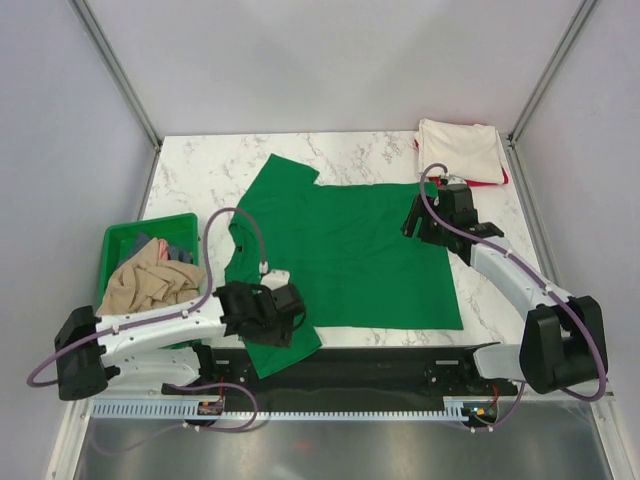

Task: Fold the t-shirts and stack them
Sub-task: Fold the tshirt

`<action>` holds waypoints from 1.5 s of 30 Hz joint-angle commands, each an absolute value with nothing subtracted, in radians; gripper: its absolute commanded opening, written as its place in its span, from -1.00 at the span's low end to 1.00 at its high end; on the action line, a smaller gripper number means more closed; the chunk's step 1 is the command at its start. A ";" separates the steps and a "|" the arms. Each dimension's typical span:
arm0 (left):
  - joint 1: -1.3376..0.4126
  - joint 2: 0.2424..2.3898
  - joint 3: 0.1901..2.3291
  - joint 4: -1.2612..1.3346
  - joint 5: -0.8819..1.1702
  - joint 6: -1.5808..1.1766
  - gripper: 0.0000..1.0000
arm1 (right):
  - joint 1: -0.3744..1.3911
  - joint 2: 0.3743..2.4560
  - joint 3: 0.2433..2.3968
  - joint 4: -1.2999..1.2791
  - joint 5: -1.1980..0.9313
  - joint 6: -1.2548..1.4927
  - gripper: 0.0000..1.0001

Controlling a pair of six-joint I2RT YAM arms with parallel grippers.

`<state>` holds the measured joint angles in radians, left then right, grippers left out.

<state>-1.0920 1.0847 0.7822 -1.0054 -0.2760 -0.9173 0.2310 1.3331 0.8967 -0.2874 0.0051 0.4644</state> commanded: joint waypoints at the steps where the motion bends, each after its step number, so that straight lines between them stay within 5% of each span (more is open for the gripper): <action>1: -1.233 1.130 0.742 -1.071 -0.219 -1.190 0.42 | 0.244 1.264 0.842 -0.242 -0.072 0.485 0.61; 10: -1.397 1.318 0.718 -1.057 -0.221 -1.357 0.39 | 0.265 1.236 0.810 -0.241 -0.104 0.485 0.63; 20: -1.443 1.255 0.569 -0.937 -0.232 -1.454 0.20 | 0.268 1.223 0.776 -0.241 -0.112 0.485 0.63; 29: -1.447 1.213 0.558 -0.928 -0.291 -1.476 -0.30 | 0.272 1.215 0.765 -0.245 -0.103 0.483 0.63; 35: -1.445 1.197 0.551 -0.925 -0.308 -1.482 -0.95 | 0.272 1.215 0.739 -0.247 -0.103 0.492 0.64; 41: -1.447 1.187 0.564 -0.943 -0.313 -1.465 -0.96 | 0.272 1.241 0.709 -0.226 -0.150 0.515 0.63; 44: -1.448 1.189 0.613 -0.985 -0.313 -1.441 -0.41 | 0.272 1.227 0.706 -0.224 -0.149 0.514 0.63; 45: -1.448 1.193 0.629 -1.018 -0.311 -1.437 -0.02 | 0.272 1.227 0.707 -0.224 -0.149 0.514 0.63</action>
